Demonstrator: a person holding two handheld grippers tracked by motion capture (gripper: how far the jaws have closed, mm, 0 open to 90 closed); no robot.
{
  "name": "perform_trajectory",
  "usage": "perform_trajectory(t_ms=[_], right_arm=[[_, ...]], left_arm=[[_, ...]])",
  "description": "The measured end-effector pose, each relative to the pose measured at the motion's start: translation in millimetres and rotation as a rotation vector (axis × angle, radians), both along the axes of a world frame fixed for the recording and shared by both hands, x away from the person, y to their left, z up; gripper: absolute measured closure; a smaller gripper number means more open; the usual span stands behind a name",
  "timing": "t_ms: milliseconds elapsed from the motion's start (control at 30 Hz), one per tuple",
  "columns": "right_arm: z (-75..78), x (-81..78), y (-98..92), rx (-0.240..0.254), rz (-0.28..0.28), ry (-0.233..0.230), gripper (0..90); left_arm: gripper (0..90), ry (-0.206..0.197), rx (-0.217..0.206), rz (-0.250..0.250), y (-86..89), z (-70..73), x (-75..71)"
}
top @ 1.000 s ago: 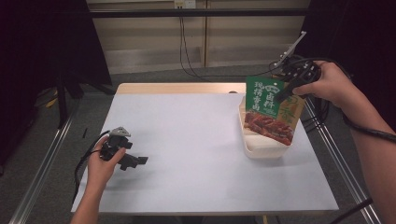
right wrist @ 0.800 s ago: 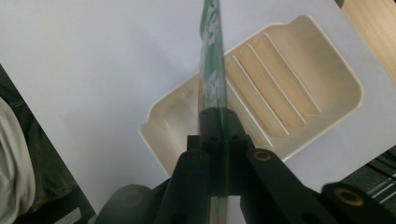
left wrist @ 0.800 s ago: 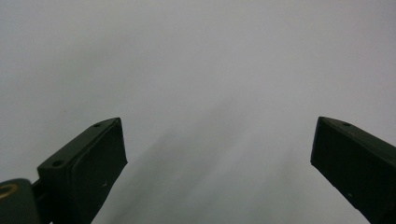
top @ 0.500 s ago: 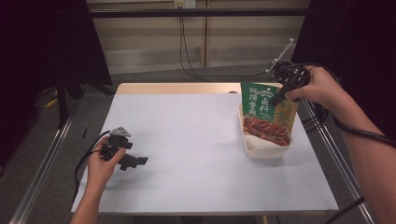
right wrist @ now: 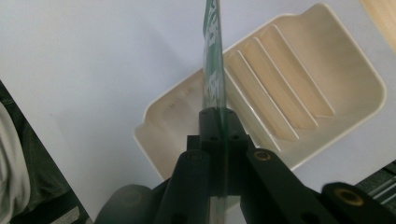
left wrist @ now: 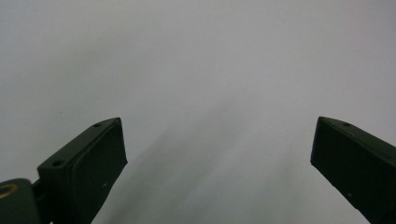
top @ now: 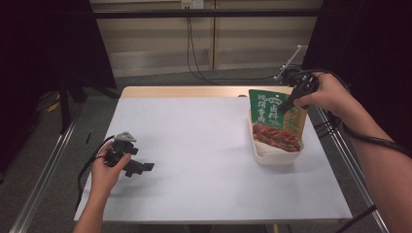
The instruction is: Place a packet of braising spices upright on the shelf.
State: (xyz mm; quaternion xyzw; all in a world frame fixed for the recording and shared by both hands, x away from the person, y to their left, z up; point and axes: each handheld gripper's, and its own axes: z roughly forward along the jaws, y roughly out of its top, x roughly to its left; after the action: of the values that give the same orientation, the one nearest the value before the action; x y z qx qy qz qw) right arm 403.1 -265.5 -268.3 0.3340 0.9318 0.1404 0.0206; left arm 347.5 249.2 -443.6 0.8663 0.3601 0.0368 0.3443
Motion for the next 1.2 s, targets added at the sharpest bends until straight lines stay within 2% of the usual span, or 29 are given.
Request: perform_trajectory(t_ms=[267,567,667,767,900,1000,1033,1200], right_arm=[[-9.3,-1.2,-5.1,-0.022,-0.015,0.034,89.7],[-10.0,-5.5,-11.9,-0.010,-0.041,0.037,85.2],[-8.6,-6.4,-13.1,0.002,-0.057,0.029,76.4],[-3.6,-7.6,-10.4,-0.006,-0.094,0.038,62.0],[3.5,-8.5,-6.9,-0.001,-0.092,0.018,52.3],[11.3,-8.3,-3.2,-0.009,-0.102,0.011,48.0],[14.1,-8.1,-2.0,-0.008,-0.101,0.007,46.5],[27.8,-5.1,3.8,-0.026,-0.091,-0.007,42.7]], left_arm=[[3.2,0.002,0.001,-0.006,0.0,0.0,0.6],[3.1,-0.001,0.003,-0.012,-2.4,0.5,2.5],[3.2,0.003,0.004,-0.012,-3.5,-0.3,3.4],[3.2,-0.002,-0.001,-0.021,-5.0,0.4,4.3],[3.2,0.000,-0.006,-0.024,-6.7,0.1,5.5],[3.2,0.002,-0.003,-0.028,-6.8,0.3,6.0],[3.2,0.002,-0.013,-0.016,-7.3,0.1,5.8],[3.2,-0.003,-0.011,-0.029,-6.5,1.1,6.3]])
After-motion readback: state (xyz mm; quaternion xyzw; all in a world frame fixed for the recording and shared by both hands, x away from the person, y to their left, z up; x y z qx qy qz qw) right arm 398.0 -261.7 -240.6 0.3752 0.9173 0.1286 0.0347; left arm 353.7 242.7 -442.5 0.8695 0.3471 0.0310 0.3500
